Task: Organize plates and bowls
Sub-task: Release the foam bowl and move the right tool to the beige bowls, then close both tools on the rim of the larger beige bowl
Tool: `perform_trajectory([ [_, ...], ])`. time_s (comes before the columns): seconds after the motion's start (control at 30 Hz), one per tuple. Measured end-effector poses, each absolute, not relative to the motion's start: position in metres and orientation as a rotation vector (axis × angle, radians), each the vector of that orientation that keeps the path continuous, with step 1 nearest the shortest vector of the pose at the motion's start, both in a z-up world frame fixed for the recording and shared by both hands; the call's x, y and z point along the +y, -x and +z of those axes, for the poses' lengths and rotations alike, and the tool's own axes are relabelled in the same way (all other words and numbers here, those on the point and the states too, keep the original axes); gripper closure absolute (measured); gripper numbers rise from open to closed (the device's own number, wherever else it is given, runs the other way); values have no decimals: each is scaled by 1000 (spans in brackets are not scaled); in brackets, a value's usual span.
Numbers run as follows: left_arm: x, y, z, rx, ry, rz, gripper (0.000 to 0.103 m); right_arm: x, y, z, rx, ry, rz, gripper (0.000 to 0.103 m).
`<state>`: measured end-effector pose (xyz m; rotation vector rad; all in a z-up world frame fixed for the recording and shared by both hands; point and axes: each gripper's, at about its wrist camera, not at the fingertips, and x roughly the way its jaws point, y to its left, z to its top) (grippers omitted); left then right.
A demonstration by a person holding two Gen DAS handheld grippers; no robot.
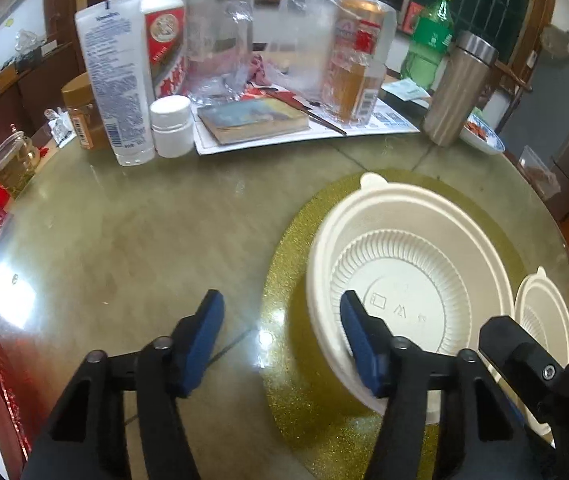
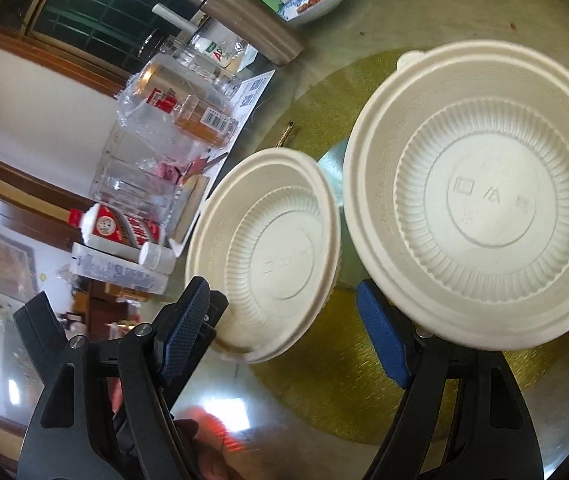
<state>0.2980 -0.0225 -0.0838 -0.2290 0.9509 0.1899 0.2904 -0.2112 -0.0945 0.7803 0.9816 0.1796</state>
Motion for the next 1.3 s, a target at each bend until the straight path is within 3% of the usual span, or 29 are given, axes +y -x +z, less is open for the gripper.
perform_trajectory([
  [0.07,-24,-298,-86,950,219,194,57,-210,-291,-95,982,-752,174,32],
  [0.1,-25,-298,-87,948,216,194,60,-210,-292,-95,982,-733,165,41],
  [0.13,-26,-298,-88,945,211,191,68,-209,-292,-96,983,-723,161,61],
  [0.17,-27,-298,-88,943,205,189,71,-209,-294,-98,1001,-701,154,69],
  [0.2,-27,-297,-88,935,200,190,73,-208,-295,-99,1009,-694,153,75],
  [0.27,-30,-296,-86,931,190,176,88,-208,-295,-102,1017,-680,151,82],
  [0.3,-32,-295,-85,930,180,166,89,-208,-295,-103,1020,-671,148,84],
  [1.3,-35,-279,-66,833,143,108,88,-193,-276,-69,904,-466,90,87],
])
